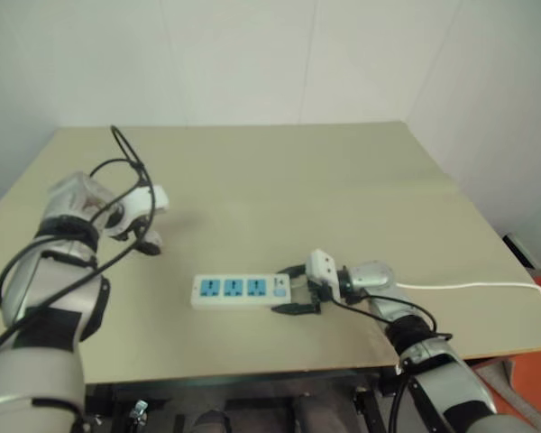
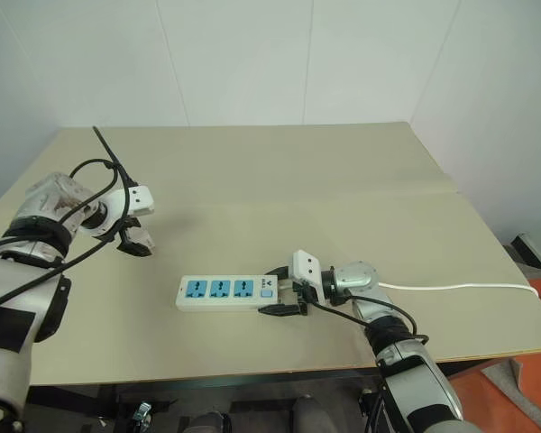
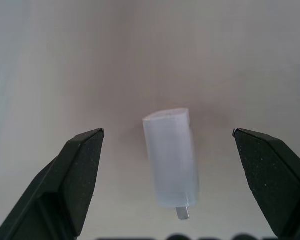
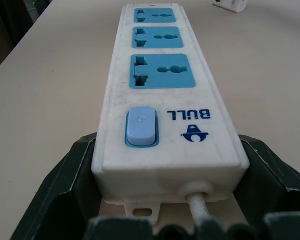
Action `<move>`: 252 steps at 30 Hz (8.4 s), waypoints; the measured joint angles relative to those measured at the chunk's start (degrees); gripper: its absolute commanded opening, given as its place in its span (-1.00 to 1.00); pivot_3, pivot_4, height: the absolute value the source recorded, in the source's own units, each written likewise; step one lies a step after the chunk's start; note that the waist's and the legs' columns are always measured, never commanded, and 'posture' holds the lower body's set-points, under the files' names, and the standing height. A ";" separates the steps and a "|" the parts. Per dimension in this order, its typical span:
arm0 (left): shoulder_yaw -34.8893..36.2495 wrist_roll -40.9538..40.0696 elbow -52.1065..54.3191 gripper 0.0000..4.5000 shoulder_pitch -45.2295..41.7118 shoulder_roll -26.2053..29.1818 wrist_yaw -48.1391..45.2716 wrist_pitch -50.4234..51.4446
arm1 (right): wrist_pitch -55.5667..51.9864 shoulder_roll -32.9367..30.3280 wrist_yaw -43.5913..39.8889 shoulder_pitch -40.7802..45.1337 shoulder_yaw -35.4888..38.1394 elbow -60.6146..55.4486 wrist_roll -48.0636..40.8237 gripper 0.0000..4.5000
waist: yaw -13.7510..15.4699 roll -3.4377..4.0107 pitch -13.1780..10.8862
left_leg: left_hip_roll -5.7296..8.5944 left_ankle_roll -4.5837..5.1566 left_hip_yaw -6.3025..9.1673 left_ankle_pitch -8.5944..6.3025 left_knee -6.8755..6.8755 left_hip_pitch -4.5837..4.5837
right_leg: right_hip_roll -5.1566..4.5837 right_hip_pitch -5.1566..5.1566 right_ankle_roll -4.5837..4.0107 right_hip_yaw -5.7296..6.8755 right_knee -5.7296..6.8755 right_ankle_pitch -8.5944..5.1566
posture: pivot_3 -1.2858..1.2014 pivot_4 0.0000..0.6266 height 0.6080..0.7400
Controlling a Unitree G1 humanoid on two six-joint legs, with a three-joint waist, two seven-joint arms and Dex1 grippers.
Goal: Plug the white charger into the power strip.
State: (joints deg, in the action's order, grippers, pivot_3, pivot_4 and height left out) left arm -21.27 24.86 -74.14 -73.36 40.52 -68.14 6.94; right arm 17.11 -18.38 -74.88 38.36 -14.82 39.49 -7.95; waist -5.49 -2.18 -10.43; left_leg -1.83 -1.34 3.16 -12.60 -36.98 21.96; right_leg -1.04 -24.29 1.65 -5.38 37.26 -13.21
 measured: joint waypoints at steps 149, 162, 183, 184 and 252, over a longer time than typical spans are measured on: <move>16.81 -47.89 46.67 -0.55 37.30 -22.07 -16.34 -3.57 | -6.09 -1.39 6.94 -5.50 0.27 -8.15 0.37 0.52 | 0.67 -0.08 0.32 | 0.13 0.00 -0.02 -0.01 0.11 -0.94 | -0.15 1.04 0.15 -0.03 -0.18 -0.10 | 0.03 -0.52 1.00; 16.92 -47.59 44.01 -0.55 36.99 -19.21 -17.84 -6.14 | -6.24 -1.46 6.85 -5.44 0.30 -7.91 0.38 0.52 | 0.85 -0.03 0.42 | 0.12 0.01 -0.01 -0.01 0.12 -0.96 | -0.14 1.06 0.15 -0.03 -0.18 -0.10 | 0.03 -0.52 1.00; 12.71 -44.01 41.74 -0.55 34.45 -18.37 -18.60 -10.68 | -6.32 -1.94 7.01 -5.47 0.34 -7.46 0.48 0.52 | 1.41 0.02 0.63 | 0.13 0.01 -0.06 -0.01 0.12 -1.19 | -0.14 1.27 0.16 -0.07 -0.26 -0.13 | 0.03 -0.52 1.00; 12.52 -43.90 41.68 -0.55 34.35 -18.34 -18.58 -10.73 | -6.32 -1.98 7.05 -5.50 0.33 -7.45 0.48 0.52 | 1.41 0.04 0.66 | 0.13 0.01 -0.07 -0.01 0.12 -1.21 | -0.14 1.28 0.16 -0.07 -0.27 -0.13 | 0.03 -0.52 1.00; 17.36 -43.55 45.30 1.00 35.05 -12.81 -17.89 -5.30 | -7.79 -2.82 7.06 -5.82 0.34 -10.19 0.28 0.97 | 1.46 0.46 0.83 | 0.10 0.01 -0.05 -0.02 0.19 -0.03 | -0.11 0.09 0.17 -0.07 -0.32 -0.13 | 0.03 -0.52 1.00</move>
State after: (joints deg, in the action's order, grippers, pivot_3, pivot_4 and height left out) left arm -3.91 -18.69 -28.83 -38.31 27.71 -86.03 1.64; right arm 9.32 -21.19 -67.81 32.54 -14.48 29.30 -7.67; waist -4.03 -1.72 -9.59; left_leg -1.73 -1.33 3.11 -12.61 -36.79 21.92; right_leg -1.16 -24.20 1.82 -5.45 36.94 -13.35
